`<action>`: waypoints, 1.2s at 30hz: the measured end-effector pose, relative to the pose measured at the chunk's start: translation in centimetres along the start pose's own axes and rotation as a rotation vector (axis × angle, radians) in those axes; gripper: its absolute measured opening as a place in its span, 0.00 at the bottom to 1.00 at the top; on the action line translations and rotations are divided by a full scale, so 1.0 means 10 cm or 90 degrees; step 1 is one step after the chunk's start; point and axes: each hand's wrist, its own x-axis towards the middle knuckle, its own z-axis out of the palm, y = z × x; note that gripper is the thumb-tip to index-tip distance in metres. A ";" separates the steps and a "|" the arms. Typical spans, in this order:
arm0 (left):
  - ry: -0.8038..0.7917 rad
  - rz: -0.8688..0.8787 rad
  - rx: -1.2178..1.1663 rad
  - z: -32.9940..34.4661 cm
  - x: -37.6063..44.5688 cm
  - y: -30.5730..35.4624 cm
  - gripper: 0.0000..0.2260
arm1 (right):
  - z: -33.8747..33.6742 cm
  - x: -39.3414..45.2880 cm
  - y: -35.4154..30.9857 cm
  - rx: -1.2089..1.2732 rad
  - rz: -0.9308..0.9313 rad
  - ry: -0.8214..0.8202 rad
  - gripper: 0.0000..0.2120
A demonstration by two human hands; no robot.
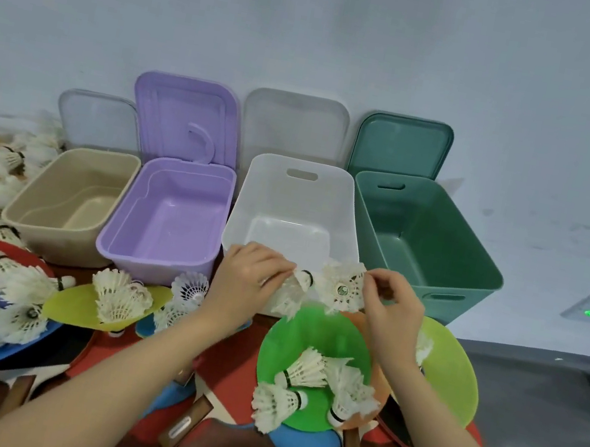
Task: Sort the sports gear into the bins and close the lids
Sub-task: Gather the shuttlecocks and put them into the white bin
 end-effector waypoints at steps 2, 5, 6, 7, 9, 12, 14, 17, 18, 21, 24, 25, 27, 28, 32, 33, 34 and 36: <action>0.059 0.000 0.018 -0.06 0.23 -0.03 0.09 | 0.03 0.17 -0.08 0.001 -0.012 0.011 0.06; 0.104 -0.007 0.060 -0.10 0.55 -0.12 0.09 | 0.11 0.43 -0.13 -0.007 0.003 0.027 0.05; 0.106 -0.015 0.074 -0.10 0.63 -0.17 0.10 | 0.15 0.52 -0.15 -0.022 0.013 0.030 0.05; 0.101 -0.031 0.085 -0.09 0.71 -0.23 0.10 | 0.20 0.61 -0.15 -0.037 0.023 0.031 0.04; 0.068 -0.097 0.086 -0.05 0.83 -0.33 0.09 | 0.30 0.76 -0.17 -0.065 0.053 0.021 0.04; -0.038 -0.218 0.051 0.02 0.94 -0.44 0.07 | 0.44 0.90 -0.14 -0.110 0.102 -0.051 0.07; -0.113 -0.241 0.087 0.06 0.92 -0.48 0.11 | 0.48 0.91 -0.09 -0.154 0.105 -0.102 0.11; -0.185 -0.210 0.159 0.06 0.77 -0.49 0.15 | 0.45 0.80 -0.06 -0.168 0.084 -0.139 0.11; -0.196 -0.190 0.171 0.04 0.71 -0.48 0.15 | 0.43 0.74 -0.05 -0.163 0.069 -0.147 0.11; -0.197 -0.145 0.179 0.01 0.55 -0.44 0.13 | 0.33 0.55 -0.04 -0.141 0.027 -0.168 0.08; -0.190 -0.113 0.150 -0.01 0.40 -0.32 0.13 | 0.20 0.35 0.03 -0.130 0.008 -0.189 0.06; -0.191 -0.105 0.135 -0.02 0.32 -0.27 0.14 | 0.16 0.27 0.06 -0.137 0.001 -0.201 0.05; -0.194 -0.086 0.115 0.00 0.14 -0.16 0.16 | 0.07 0.11 0.15 -0.157 -0.005 -0.238 0.06; -0.205 -0.078 0.106 0.03 0.04 -0.11 0.16 | 0.03 0.02 0.21 -0.176 -0.003 -0.266 0.06; -0.273 -0.070 0.084 0.12 -0.34 0.06 0.16 | -0.15 -0.30 0.42 -0.277 -0.005 -0.343 0.14; -0.299 -0.067 0.080 0.15 -0.43 0.09 0.16 | -0.20 -0.38 0.48 -0.294 0.003 -0.351 0.18; -0.324 -0.061 0.076 0.17 -0.52 0.11 0.17 | -0.24 -0.46 0.53 -0.311 0.011 -0.362 0.22; -0.373 -0.048 0.066 0.21 -0.70 0.16 0.19 | -0.31 -0.61 0.60 -0.345 0.019 -0.401 0.23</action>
